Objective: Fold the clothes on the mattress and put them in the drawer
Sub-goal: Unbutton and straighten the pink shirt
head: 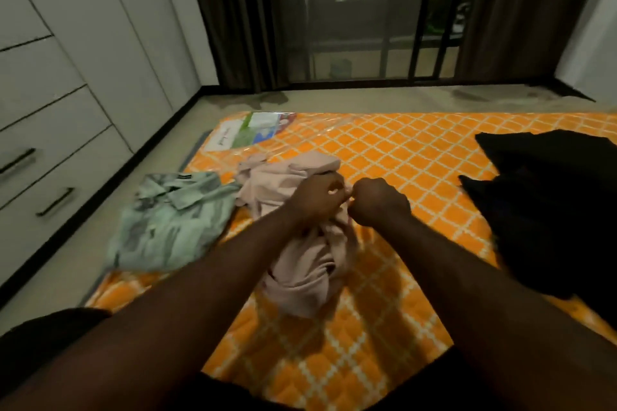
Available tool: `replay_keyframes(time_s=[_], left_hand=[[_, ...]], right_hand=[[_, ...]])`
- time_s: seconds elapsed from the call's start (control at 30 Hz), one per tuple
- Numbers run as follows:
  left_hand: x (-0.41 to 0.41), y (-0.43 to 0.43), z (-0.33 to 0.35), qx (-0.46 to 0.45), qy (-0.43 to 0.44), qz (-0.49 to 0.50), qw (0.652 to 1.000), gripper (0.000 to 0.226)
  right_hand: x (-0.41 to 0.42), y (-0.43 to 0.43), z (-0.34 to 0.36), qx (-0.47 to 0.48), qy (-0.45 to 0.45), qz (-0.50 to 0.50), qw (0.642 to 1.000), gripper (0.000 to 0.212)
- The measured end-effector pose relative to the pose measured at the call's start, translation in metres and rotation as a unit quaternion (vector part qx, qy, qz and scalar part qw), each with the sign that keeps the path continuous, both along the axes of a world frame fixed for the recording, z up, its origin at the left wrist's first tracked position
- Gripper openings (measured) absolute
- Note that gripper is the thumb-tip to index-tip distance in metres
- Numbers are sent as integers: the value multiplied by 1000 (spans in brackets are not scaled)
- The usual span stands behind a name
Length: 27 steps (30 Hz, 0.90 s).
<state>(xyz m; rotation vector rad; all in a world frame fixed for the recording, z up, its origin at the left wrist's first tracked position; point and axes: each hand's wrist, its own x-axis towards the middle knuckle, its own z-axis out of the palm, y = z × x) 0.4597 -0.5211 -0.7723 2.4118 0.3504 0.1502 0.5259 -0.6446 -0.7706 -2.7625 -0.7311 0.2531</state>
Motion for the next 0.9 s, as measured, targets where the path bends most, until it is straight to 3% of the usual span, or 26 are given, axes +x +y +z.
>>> replay_keyframes(time_s=[0.1, 0.2, 0.33, 0.43, 0.57, 0.63, 0.77, 0.9], left_hand=[[-52, 37, 5, 69, 5, 32, 997, 40], [-92, 52, 1, 93, -13, 57, 994, 63], [-124, 48, 10, 55, 40, 61, 996, 70], [-128, 42, 19, -17, 91, 46, 995, 82], [-127, 44, 20, -91, 83, 15, 992, 101], [-123, 51, 15, -82, 66, 47, 993, 92], [-111, 64, 6, -141, -26, 165, 976, 39], [-104, 67, 1, -243, -95, 208, 943, 25]], right_hand=[[-26, 17, 1, 71, 41, 76, 994, 40], [-56, 23, -5, 143, 49, 103, 983, 37], [-80, 22, -9, 188, 43, 101, 976, 37], [-80, 24, -12, 186, 2, 76, 980, 22], [-73, 24, -16, 240, -21, 11, 970, 10], [-68, 24, -13, 297, -16, -26, 954, 12], [-54, 25, 0, 444, 47, -149, 882, 8], [-32, 15, 10, 486, 91, -230, 838, 14]])
